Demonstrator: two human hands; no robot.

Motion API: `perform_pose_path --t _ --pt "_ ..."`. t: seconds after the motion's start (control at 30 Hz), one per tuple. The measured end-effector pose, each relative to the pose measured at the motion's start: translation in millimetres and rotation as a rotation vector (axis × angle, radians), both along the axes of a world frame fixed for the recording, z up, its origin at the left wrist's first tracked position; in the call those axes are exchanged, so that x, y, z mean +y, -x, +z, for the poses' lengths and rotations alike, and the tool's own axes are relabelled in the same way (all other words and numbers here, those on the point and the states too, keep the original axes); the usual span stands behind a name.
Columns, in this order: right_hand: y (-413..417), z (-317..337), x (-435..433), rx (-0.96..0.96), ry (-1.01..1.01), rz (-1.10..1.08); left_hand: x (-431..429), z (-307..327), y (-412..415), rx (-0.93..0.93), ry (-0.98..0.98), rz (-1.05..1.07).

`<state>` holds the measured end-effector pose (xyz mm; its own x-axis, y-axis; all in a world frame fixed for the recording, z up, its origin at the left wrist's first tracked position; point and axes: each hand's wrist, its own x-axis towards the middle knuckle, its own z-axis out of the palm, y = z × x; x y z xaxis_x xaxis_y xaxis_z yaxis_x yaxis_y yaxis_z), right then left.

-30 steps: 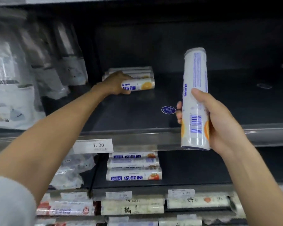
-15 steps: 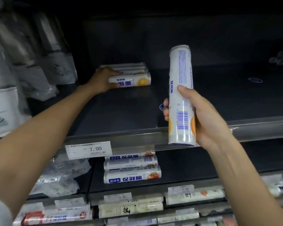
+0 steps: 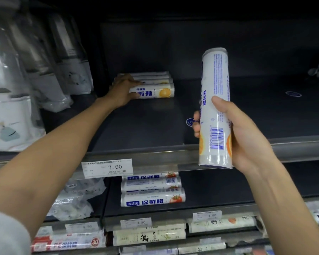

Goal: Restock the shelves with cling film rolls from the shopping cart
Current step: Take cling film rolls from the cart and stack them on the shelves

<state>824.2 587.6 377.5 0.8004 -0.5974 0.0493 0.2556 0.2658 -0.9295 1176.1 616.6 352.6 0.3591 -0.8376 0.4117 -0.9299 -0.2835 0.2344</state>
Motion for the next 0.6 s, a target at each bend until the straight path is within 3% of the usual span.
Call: perform_pose_path --t 0.27,0.33,0.43,0.53,0.6 --pt "4.3 2.0 3.1 0.024 0.02 0.012 6.1 11.9 13.5 0.039 -0.084 0.077" --pt "4.5 5.5 -1.1 0.052 0.066 0.014 21.5 34.6 31.0 0.1 0.02 0.131" --pt "-1.5 18.1 -13.7 0.146 0.205 0.015 74.1 52.0 78.2 0.032 0.251 0.163" --pt "-20.8 34.2 -28.9 0.306 0.466 0.096 133.7 8.3 133.2 -0.065 0.382 0.158" --pt "-43.9 39.7 -38.4 0.416 0.692 0.128 154.2 -27.2 149.0 -0.226 0.375 0.228"
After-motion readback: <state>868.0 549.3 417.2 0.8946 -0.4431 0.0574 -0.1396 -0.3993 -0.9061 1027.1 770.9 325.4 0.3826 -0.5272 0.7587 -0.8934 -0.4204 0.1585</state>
